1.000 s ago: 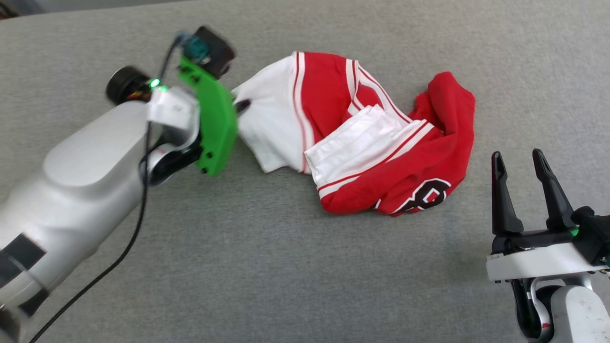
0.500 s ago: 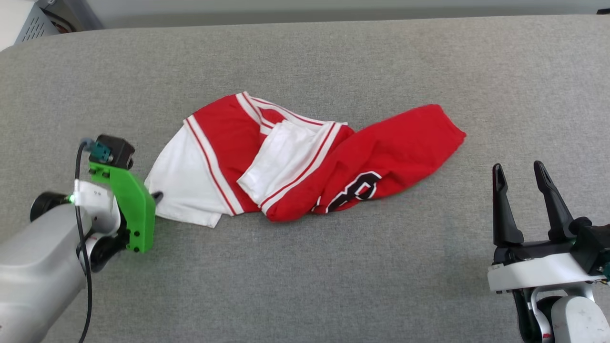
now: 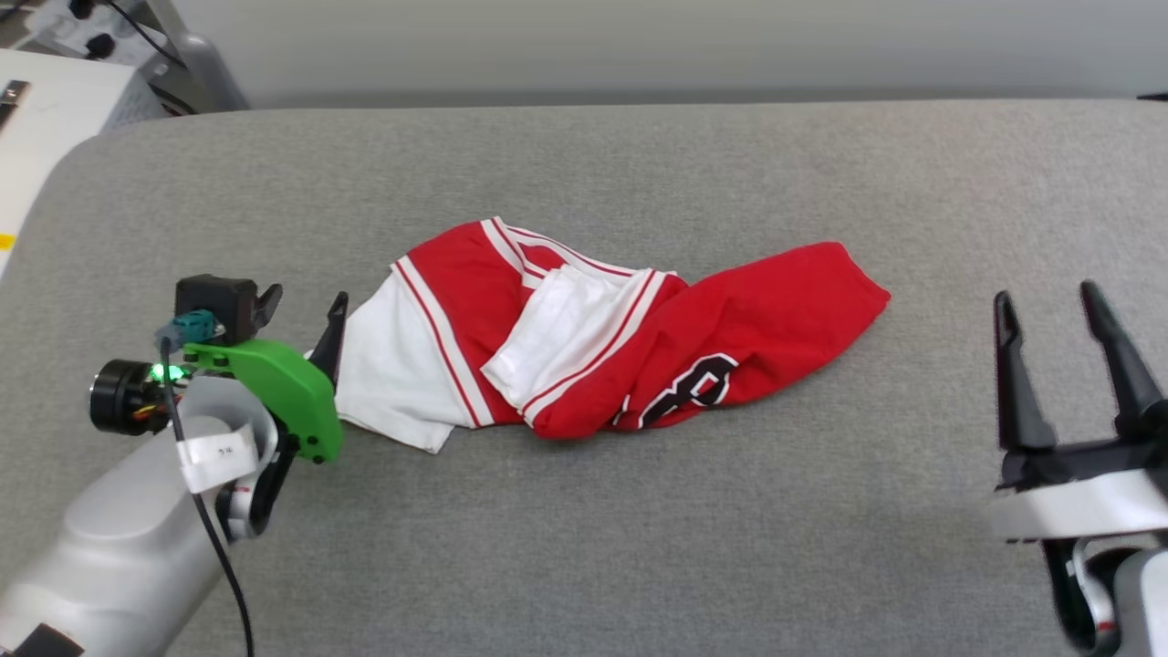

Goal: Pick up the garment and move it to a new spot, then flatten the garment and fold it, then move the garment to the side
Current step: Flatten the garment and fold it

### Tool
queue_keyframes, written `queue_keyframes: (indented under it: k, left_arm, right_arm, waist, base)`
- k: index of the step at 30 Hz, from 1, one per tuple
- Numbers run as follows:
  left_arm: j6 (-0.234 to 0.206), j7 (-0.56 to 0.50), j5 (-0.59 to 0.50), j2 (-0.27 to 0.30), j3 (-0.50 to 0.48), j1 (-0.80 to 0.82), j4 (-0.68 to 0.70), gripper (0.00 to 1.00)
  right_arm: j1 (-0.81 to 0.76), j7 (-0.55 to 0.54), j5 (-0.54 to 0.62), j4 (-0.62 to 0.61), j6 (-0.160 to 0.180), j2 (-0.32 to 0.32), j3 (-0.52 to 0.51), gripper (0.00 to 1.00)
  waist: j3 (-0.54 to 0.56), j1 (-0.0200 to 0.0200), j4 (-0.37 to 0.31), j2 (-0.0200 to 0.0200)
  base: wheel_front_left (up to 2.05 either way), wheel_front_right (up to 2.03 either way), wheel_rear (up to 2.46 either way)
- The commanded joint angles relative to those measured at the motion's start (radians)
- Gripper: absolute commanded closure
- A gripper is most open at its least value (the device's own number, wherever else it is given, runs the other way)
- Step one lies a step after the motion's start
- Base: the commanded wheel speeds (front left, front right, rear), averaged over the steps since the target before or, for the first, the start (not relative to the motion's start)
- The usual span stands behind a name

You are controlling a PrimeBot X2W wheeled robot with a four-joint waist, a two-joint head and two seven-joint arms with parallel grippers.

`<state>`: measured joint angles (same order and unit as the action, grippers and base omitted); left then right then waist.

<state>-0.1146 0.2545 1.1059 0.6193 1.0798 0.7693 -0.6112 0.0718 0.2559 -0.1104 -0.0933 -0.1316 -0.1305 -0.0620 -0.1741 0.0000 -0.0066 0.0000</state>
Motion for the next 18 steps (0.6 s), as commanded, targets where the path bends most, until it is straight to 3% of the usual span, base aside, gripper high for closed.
queue_keyframes:
  k: [1, 6, 7, 8, 12, 18]
  left_arm:
    - [-0.037, 0.006, -0.051, -0.01, -0.048, -0.03, 0.039, 0.0]
    - [-0.178, 0.007, -0.286, -0.042, -0.3, -0.188, 0.275, 0.0]
    - [-0.225, 0.007, -0.409, -0.08, -0.418, -0.321, 0.392, 0.0]
    - [-0.234, 0.007, -0.441, -0.093, -0.447, -0.356, 0.42, 0.0]
    - [-0.239, 0.007, -0.561, -0.161, -0.564, -0.48, 0.508, 0.0]
    - [-0.183, 0.007, -0.689, -0.256, -0.677, -0.579, 0.565, 0.0]
  right_arm:
    - [0.036, 0.006, 0.001, -0.008, 0.001, -0.024, -0.006, 0.0]
    - [0.119, 0.006, 0.0, 0.025, 0.001, -0.123, 0.024, 0.0]
    - [0.182, 0.006, -0.031, 0.089, 0.001, -0.195, 0.071, 0.0]
    - [0.2, 0.006, -0.043, 0.112, 0.001, -0.218, 0.089, 0.0]
    - [0.3, -0.056, -0.139, 0.21, 0.001, -0.319, 0.192, 0.0]
    - [0.458, -0.42, -0.386, 0.261, 0.001, -0.503, 0.444, 0.0]
  waist:
    - [0.037, 0.0, 0.041, 0.0]
    - [0.053, 0.0, 0.071, 0.0]
    - [0.056, 0.0, 0.084, 0.0]
    - [0.054, 0.0, 0.089, 0.0]
    - [0.043, 0.0, 0.107, 0.0]
    - [0.005, 0.0, 0.137, 0.0]
  base:
    - [0.0, 0.0, 0.0]
    - [0.0, 0.0, 0.0]
    - [0.0, 0.0, 0.0]
    - [0.0, 0.0, 0.0]
    - [0.0, 0.0, 0.0]
    - [0.0, 0.0, 0.0]
